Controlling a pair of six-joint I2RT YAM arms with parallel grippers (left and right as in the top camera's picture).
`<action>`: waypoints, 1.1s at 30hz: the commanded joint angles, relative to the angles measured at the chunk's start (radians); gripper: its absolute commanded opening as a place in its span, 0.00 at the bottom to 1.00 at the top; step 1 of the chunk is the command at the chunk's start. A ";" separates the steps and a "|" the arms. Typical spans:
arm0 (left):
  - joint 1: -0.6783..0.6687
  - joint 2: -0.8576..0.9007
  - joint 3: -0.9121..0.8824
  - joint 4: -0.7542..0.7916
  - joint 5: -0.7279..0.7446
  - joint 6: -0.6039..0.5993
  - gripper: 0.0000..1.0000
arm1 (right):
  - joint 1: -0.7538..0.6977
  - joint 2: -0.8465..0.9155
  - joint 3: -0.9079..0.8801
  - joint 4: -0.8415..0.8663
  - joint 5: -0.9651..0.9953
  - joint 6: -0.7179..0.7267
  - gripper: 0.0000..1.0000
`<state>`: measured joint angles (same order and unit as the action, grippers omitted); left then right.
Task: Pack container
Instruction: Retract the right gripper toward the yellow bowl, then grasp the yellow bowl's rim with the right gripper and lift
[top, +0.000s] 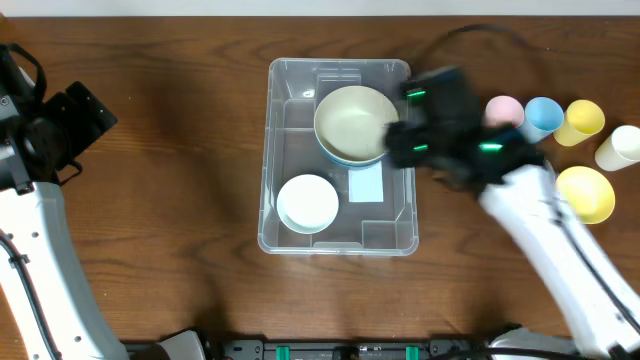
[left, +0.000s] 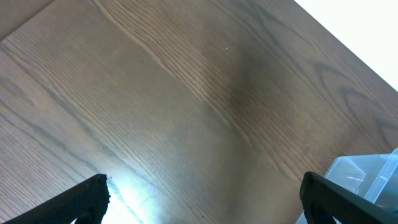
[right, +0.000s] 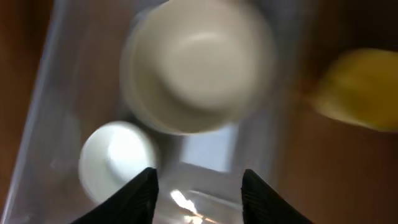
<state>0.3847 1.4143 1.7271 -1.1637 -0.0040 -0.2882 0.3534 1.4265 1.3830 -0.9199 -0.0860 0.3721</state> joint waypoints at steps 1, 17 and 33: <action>0.005 0.005 -0.008 -0.003 -0.008 -0.002 0.98 | -0.163 -0.058 0.012 -0.056 0.011 0.073 0.53; 0.005 0.005 -0.008 -0.003 -0.008 -0.002 0.98 | -0.826 -0.072 -0.224 -0.137 0.032 0.152 0.73; 0.005 0.005 -0.008 -0.003 -0.008 -0.002 0.98 | -1.210 -0.048 -0.584 0.238 -0.031 0.246 0.69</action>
<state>0.3847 1.4143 1.7271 -1.1637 -0.0044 -0.2886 -0.8398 1.3594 0.8310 -0.7101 -0.0841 0.5930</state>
